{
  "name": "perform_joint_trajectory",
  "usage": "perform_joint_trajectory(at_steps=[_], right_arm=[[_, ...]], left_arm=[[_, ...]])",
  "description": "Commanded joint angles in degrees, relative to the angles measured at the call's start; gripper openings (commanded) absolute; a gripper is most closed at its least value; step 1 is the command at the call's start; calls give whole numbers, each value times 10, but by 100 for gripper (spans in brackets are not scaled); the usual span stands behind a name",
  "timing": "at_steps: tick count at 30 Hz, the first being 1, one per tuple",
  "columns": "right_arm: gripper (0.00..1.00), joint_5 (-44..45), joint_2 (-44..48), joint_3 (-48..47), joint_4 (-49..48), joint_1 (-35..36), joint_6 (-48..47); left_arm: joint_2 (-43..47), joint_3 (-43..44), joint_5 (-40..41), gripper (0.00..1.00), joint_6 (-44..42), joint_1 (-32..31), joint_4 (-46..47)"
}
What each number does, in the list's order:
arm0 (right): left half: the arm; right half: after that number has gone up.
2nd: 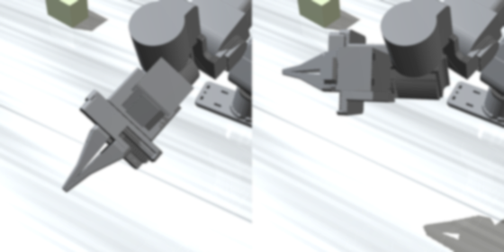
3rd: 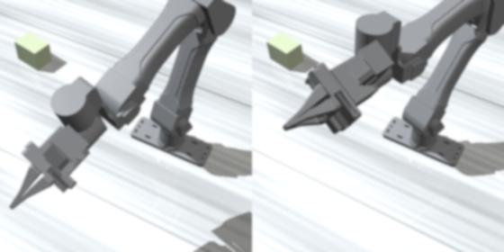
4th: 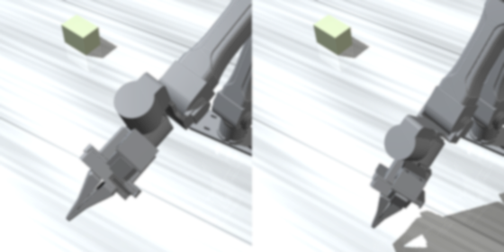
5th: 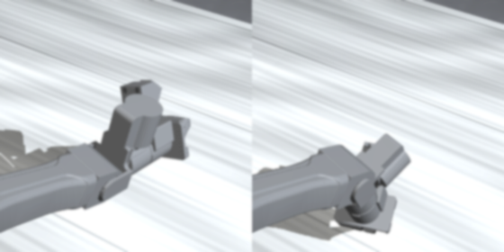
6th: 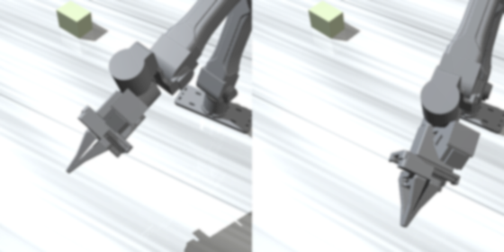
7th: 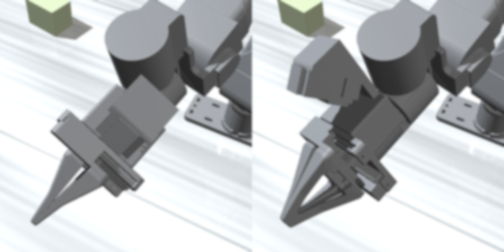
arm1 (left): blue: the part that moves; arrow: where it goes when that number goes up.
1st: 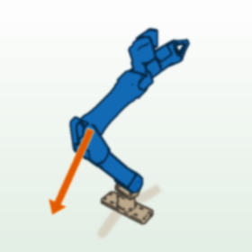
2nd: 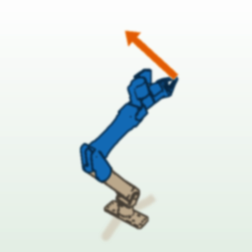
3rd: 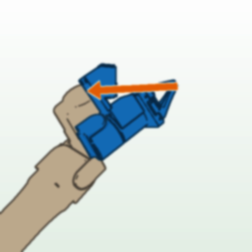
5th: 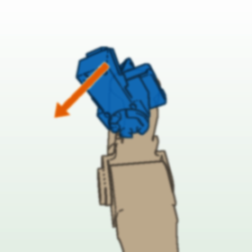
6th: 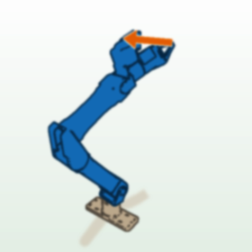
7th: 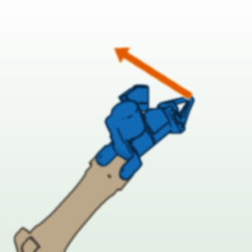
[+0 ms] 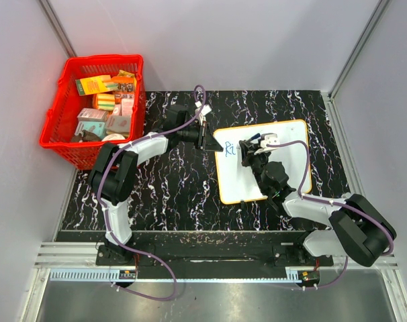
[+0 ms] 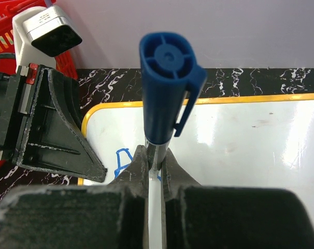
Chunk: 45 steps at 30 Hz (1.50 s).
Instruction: Write a sentence on the whiteboard
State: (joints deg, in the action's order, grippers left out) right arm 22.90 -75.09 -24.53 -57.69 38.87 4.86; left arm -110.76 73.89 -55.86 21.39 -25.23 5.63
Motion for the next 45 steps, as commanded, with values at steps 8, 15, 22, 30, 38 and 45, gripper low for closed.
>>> perform_joint_trajectory(at_steps=[8, 15, 22, 30, 38, 45], right_arm=[[0, 7, 12, 9, 31, -5, 5], [0, 11, 24, 18, 41, -5, 7], [0, 19, 37, 30, 44, -6, 9], [0, 7, 39, 35, 47, -5, 14], [0, -19, 29, 37, 33, -5, 24], [0, -38, 25, 36, 23, -5, 36]], left_arm=[[-25, -1, 81, 0, -112, -17, -26], [-25, 0, 82, 0, -112, -17, -26], [-28, 0, 82, 0, -111, -17, -26], [-31, 3, 83, 0, -110, -17, -26], [-34, 3, 81, 0, -109, -17, -25], [-33, 2, 82, 0, -109, -17, -25]])
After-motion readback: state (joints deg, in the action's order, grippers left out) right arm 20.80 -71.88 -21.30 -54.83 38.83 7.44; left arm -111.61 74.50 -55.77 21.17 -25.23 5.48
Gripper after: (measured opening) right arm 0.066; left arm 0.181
